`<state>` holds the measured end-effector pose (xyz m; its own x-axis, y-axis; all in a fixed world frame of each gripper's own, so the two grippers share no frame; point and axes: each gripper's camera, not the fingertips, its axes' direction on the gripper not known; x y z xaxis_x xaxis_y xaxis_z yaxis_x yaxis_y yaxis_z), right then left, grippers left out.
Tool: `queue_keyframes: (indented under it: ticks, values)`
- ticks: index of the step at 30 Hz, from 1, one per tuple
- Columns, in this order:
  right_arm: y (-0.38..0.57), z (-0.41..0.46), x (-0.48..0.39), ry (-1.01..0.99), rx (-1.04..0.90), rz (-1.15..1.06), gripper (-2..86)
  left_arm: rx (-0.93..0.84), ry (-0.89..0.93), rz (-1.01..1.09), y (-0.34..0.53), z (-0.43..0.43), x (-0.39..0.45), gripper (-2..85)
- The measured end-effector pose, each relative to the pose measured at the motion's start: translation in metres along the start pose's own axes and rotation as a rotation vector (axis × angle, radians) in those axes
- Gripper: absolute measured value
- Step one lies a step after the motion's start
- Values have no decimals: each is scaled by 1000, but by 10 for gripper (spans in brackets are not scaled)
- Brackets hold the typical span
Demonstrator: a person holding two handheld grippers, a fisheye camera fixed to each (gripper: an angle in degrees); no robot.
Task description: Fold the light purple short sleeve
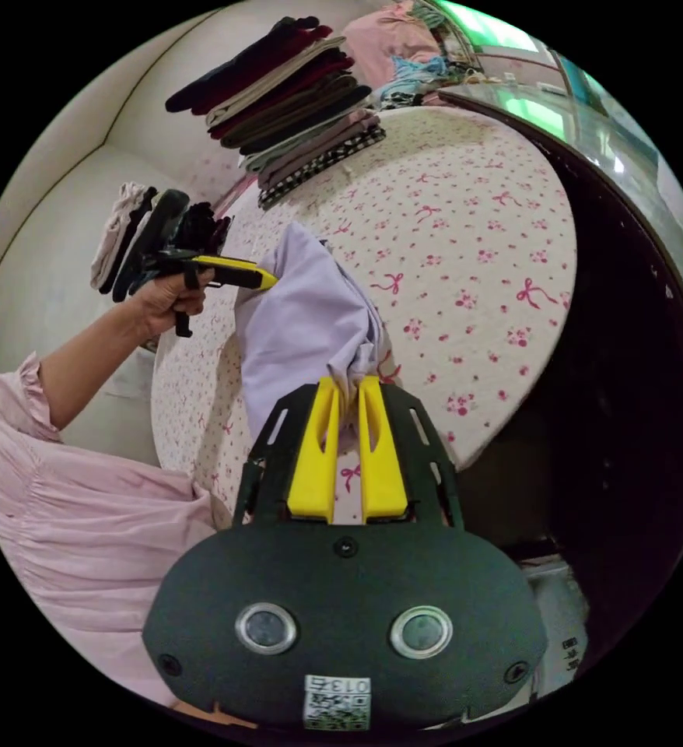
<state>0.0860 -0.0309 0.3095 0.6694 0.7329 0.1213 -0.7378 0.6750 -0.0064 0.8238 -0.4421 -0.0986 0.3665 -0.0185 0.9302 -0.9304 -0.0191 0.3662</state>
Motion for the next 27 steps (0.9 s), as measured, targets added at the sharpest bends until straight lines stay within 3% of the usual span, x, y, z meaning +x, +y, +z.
queue_keyframes:
  ticks: [4, 14, 21, 27]
  values:
    - [-35, 5, -49, 63, 40, -118, 31, 123, -119, 38, 31, -56, 9, 20]
    - [-145, 3, -187, 74, 190, -394, 29, 531, -154, -140, 187, -253, -29, 17]
    - [-247, 25, -357, 56, 315, -704, 27, 735, -243, -226, 309, -386, -68, 17]
    - [-337, 35, -535, 20, 479, -966, 28, 871, -444, -183, 402, -551, -103, 19]
